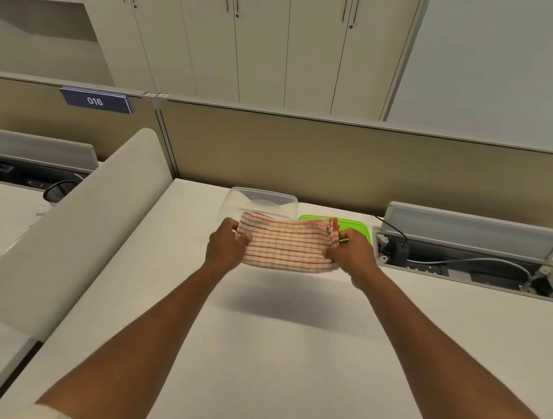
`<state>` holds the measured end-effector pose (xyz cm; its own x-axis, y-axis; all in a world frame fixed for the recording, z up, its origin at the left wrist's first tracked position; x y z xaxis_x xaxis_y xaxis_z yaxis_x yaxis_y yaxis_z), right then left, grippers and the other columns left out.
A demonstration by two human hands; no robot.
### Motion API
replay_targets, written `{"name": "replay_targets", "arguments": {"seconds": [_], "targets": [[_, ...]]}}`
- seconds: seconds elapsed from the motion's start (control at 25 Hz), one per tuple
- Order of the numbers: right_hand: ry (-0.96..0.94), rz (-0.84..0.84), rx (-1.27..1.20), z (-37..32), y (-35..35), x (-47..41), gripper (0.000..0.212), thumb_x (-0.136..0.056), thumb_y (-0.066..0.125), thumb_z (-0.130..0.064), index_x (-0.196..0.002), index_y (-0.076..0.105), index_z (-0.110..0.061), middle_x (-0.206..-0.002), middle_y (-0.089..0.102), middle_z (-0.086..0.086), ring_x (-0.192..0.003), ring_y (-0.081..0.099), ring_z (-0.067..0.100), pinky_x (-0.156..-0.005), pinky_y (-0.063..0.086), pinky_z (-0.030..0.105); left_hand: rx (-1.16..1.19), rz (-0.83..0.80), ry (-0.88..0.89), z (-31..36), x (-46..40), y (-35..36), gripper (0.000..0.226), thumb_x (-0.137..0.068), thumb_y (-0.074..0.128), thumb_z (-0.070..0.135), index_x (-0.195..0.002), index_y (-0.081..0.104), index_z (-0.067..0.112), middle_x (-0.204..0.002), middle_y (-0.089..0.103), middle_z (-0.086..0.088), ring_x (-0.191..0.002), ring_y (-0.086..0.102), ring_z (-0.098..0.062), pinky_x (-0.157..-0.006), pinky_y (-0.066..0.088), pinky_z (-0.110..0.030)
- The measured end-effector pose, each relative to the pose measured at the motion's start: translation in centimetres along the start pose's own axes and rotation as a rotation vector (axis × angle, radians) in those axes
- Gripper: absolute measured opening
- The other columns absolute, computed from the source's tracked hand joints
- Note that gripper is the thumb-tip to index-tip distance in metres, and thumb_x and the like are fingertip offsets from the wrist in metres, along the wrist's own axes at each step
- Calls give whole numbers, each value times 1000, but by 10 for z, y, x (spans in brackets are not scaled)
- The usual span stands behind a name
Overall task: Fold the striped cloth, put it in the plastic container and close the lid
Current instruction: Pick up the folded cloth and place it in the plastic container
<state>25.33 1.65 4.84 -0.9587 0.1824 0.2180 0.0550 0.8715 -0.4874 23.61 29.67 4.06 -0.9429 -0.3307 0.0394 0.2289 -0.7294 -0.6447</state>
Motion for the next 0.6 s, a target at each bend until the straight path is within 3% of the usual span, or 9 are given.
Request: {"name": "replay_targets", "arguments": {"seconds": [0.16,0.28,0.44,0.6], "targets": [[-104,19,-10,-61,17,-38,29,-66,76,-3,-90,64,-14,-88,71,7,-77,63,22,-66,51,32,11,83,38,16,-58,-35,27,-93,62,26,-111,56,7,-113,67,-14,-103,61,-33,-79,44,-34],[-139,38,-23,-93,28,-68,29,-65,76,-3,-89,64,-13,-89,71,6,-81,65,23,-75,55,37,62,100,40,26,-100,-51,27,-93,62,27,-113,57,9,-114,68,-10,-102,63,-28,-80,46,-33],[-124,60,-7,-106,48,-101,31,-66,76,-4,-94,66,-10,-95,74,9,-91,69,27,-83,57,43,100,88,55,25,-142,-54,25,-94,61,25,-113,56,10,-114,68,-7,-101,64,-26,-90,53,-45],[-105,63,27,-96,74,-120,30,-67,76,-4,-95,65,-6,-96,73,11,-91,68,28,-83,57,44,58,56,27,4,-168,-39,26,-95,59,25,-115,54,10,-116,67,-8,-101,64,-26,-87,54,-41]]}}
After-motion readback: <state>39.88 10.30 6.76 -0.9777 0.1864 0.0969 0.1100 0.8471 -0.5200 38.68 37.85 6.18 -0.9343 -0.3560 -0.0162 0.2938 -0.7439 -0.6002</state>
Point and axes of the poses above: each hand's wrist, its own x-axis away from the middle knuckle, its own y-axis out of the palm, z = x × y, the point moved 6 cm from there along -x, towards the middle knuckle
